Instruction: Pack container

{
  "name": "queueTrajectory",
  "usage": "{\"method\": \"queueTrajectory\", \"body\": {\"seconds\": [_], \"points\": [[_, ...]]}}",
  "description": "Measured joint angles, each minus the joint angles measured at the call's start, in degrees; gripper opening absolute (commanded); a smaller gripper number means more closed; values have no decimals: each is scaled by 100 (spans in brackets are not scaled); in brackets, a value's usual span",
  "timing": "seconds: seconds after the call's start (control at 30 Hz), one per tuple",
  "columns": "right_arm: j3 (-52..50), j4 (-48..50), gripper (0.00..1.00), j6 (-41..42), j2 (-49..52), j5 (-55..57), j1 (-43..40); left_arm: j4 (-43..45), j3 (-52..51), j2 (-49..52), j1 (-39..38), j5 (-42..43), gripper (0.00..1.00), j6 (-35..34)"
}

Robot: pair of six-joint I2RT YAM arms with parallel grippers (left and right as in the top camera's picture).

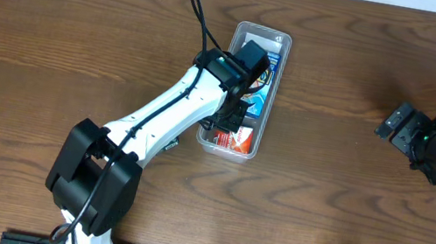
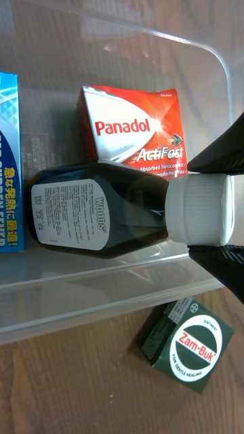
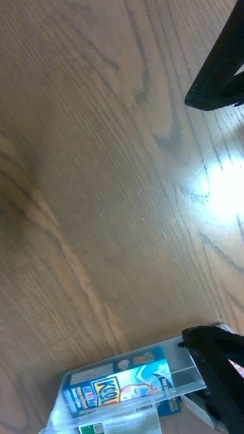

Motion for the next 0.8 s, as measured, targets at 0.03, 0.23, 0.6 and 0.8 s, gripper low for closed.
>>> {"method": "queueTrajectory", "body": {"seconds": [0.03, 0.23, 0.6, 0.8], "points": [[0, 0, 99, 0, 0, 0, 0, 0, 0, 0, 0, -2, 24, 0], [0, -2, 99, 0, 0, 0, 0, 46, 2, 0, 0, -70, 24, 138], [0, -2, 99, 0, 0, 0, 0, 509, 13, 0, -7, -492, 24, 439], [0, 0, 99, 0, 0, 0, 0, 769, 13, 0, -7, -597, 24, 505]]}}
